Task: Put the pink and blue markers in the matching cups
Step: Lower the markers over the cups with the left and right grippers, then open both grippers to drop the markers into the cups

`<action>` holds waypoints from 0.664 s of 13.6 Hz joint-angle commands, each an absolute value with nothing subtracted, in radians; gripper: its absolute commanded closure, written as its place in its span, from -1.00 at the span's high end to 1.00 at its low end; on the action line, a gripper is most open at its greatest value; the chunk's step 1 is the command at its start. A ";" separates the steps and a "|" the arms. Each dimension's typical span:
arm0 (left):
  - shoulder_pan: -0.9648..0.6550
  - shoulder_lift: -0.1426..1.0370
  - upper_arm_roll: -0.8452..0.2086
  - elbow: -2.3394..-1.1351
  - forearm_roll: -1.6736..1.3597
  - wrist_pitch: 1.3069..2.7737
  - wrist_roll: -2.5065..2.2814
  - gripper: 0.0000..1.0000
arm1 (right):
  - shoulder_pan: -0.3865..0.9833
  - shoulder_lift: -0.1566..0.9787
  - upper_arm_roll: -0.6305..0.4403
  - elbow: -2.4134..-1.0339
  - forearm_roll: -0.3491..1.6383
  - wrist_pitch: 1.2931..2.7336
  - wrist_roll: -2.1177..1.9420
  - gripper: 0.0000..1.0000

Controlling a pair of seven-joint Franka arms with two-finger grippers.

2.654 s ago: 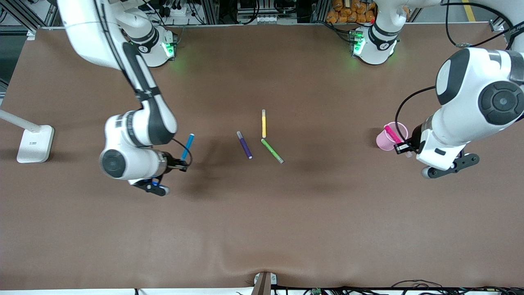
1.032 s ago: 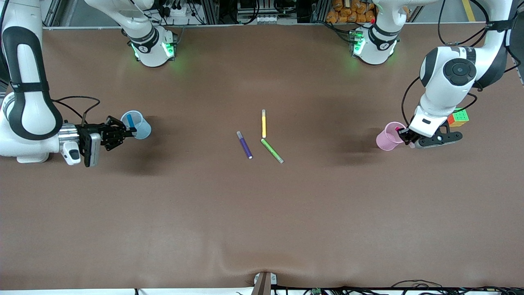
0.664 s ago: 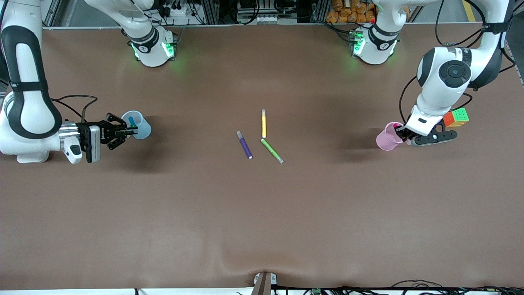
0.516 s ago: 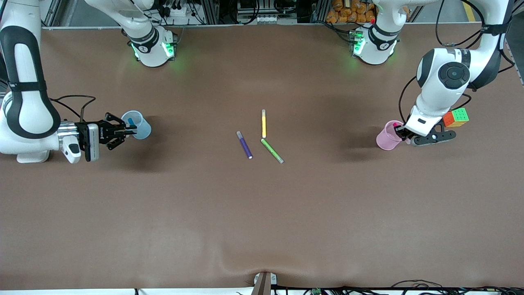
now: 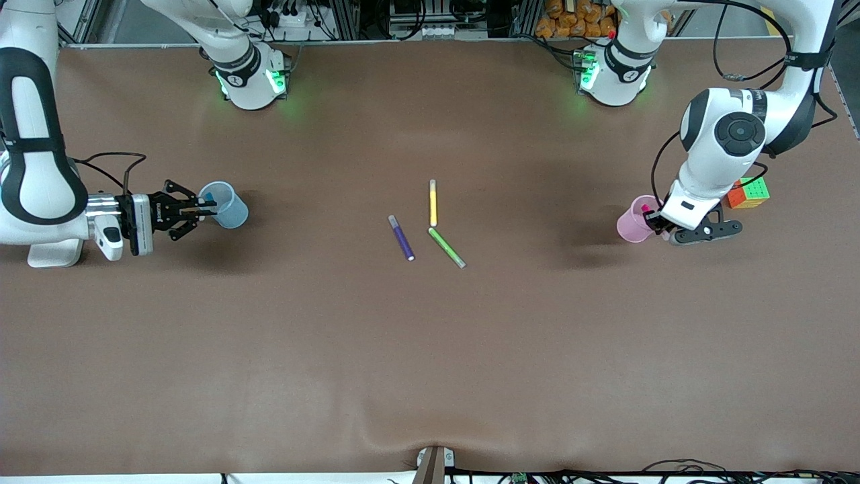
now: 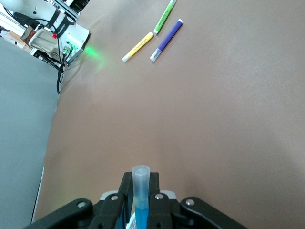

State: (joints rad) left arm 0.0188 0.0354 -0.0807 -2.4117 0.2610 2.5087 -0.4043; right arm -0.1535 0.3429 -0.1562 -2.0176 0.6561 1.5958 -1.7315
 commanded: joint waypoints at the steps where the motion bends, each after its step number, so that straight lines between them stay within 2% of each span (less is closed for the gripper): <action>1: 0.021 0.052 -0.086 -2.399 0.282 2.513 -0.403 0.22 | -0.178 0.344 -0.140 -2.039 0.680 1.594 -1.773 -1.00; 2: 0.021 0.055 -0.086 -2.399 0.282 2.511 -0.402 0.99 | -0.179 0.345 -0.141 -2.039 0.680 1.595 -1.778 -1.00; 3: 0.021 0.055 -0.086 -2.396 0.284 2.510 -0.400 1.00 | -0.179 0.350 -0.141 -2.039 0.680 1.595 -1.778 -0.60; 4: 0.023 0.052 -0.086 -2.384 0.284 2.504 -0.399 1.00 | -0.181 0.359 -0.141 -2.039 0.680 1.595 -1.778 -0.35; 5: 0.023 0.048 -0.086 -2.361 0.282 2.499 -0.400 1.00 | -0.179 0.367 -0.141 -2.037 0.680 1.595 -1.778 -0.29; 7: 0.022 0.037 -0.090 -2.259 0.284 2.357 -0.396 1.00 | -0.183 0.376 -0.141 -2.037 0.680 1.595 -1.778 0.18; 9: 0.021 0.063 -0.126 -2.096 0.276 2.152 -0.382 1.00 | -0.187 0.376 -0.141 -2.034 0.680 1.592 -1.776 0.18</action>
State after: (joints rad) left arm 0.0184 0.0439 -0.0941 -2.2393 0.2619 2.3144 -0.3914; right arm -0.1601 0.3751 -0.1561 -2.0326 0.6568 1.5969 -1.7569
